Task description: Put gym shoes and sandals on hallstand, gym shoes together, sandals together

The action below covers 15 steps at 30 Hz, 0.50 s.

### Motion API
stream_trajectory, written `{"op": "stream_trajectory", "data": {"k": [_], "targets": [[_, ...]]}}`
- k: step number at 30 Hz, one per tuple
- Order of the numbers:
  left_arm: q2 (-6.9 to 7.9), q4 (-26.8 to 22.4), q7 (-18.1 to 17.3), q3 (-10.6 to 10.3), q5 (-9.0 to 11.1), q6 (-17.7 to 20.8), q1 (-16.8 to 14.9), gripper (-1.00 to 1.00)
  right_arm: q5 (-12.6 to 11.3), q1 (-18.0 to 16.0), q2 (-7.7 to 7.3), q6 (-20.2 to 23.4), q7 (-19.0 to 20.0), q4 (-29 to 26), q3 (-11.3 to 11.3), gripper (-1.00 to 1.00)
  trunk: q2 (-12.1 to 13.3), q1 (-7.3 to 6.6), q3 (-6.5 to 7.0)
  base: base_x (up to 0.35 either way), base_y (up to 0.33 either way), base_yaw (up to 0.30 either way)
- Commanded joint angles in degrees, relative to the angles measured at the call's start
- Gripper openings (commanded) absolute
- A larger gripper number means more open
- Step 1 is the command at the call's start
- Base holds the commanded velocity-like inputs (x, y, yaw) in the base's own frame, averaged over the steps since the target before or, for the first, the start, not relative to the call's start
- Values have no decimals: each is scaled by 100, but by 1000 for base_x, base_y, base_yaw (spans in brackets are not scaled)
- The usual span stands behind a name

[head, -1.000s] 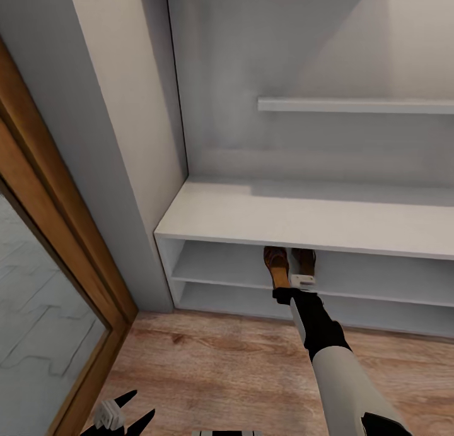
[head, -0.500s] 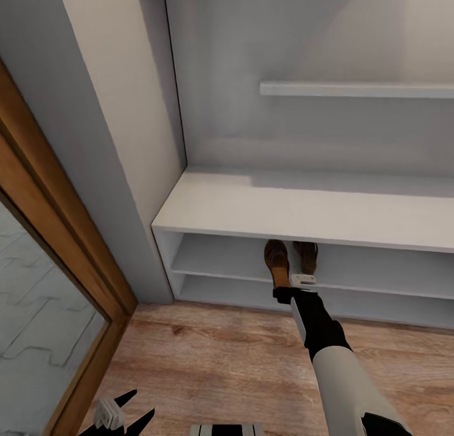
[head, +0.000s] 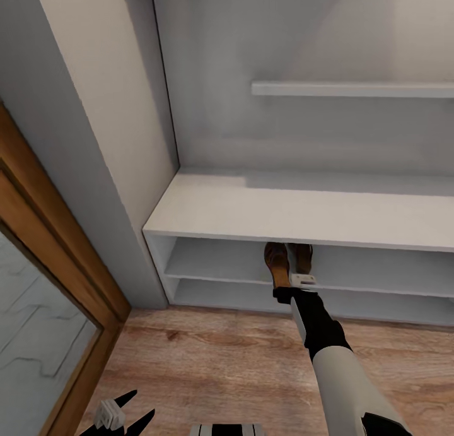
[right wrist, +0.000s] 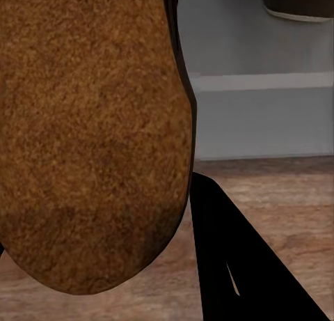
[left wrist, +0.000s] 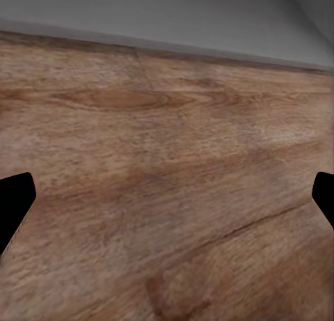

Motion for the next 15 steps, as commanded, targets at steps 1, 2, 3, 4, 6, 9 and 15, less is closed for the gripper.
{"op": "stream_trajectory", "data": {"k": [1,2,3,4,6,9,15], "targets": [[0,7,-21,6,9,-31,-4,100,2,-3,6,29,-18,-9,-16,-100,-2,-1,-5,35,0,-10],[3,7,-23,6,9,-33,-4,100,2,-3,6,28,-18,-10,-16,-100,-2,-1,-5,18,0,-5],[3,7,-25,6,9,-33,-4,100,2,-3,6,28,-18,-10,-16,-100,-2,-1,-5,12,0,-3],[3,7,-26,6,9,-32,-4,100,2,-3,6,28,-18,-10,-16,-100,-2,-1,-5,19,0,-2],[3,7,-25,6,9,-28,-4,100,2,-3,6,29,-18,-11,-16,-100,-2,-1,-5,141,0,-1],[2,7,-28,6,10,-33,-4,100,2,-3,6,27,-18,-11,-16,-100,-2,-1,-5,93,0,0],[13,7,-26,6,10,-19,-4,100,2,-3,6,24,-18,-18,-16,-100,-2,-1,-5,71,17,0]]}}
